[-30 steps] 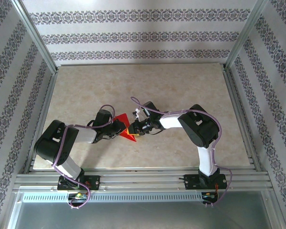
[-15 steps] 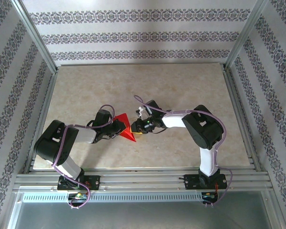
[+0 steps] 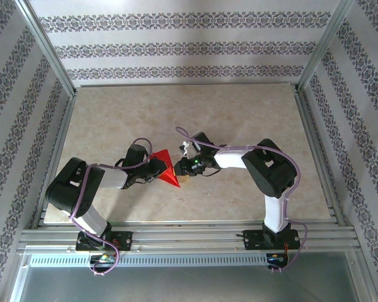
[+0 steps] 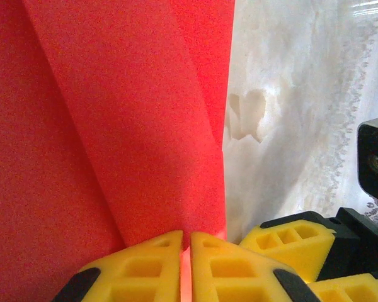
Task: Fold a paper plane with a square sheet of paper (pick it up from the middle)
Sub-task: Fourth fold the wing at the center of the table.
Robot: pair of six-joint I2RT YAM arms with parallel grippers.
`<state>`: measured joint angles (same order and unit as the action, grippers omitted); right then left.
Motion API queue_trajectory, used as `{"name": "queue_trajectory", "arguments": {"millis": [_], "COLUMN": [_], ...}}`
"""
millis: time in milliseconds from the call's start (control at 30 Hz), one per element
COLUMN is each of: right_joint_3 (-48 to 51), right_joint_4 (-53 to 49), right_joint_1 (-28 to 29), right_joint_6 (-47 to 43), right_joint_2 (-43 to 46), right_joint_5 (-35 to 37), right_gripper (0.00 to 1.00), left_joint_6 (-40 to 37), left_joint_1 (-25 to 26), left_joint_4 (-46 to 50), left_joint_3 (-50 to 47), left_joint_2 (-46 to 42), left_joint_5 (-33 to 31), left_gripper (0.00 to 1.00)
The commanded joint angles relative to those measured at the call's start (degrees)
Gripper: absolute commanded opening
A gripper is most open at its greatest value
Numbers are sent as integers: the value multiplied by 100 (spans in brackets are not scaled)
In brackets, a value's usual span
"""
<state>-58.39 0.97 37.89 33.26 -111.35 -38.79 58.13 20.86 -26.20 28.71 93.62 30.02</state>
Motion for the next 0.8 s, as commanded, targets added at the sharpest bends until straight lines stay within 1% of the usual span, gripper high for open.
{"name": "queue_trajectory", "arguments": {"millis": [0, 133, 433, 700, 767], "right_joint_3": [-95, -154, -130, 42, 22], "right_joint_4": [-157, -193, -278, -209, -215], "right_joint_1": [112, 182, 206, 208, 240], "right_joint_6": [-250, -343, -416, -531, -573], "right_joint_2": [196, 229, 280, 696, 731], "right_joint_5": [108, 99, 336, 789, 761], "right_gripper": [27, 28, 29, 29, 30], "left_joint_6": [5, 6, 5, 14, 11], "left_joint_1": [-80, -74, -81, -75, -75], "left_joint_4": [-184, -180, -160, -157, -154], "left_joint_3": [-50, -45, -49, -51, -51], "left_joint_2": [86, 95, 112, 121, 129], "left_joint_5": [75, 84, 98, 84, 85], "left_gripper": [12, 13, 13, 13, 13]}}
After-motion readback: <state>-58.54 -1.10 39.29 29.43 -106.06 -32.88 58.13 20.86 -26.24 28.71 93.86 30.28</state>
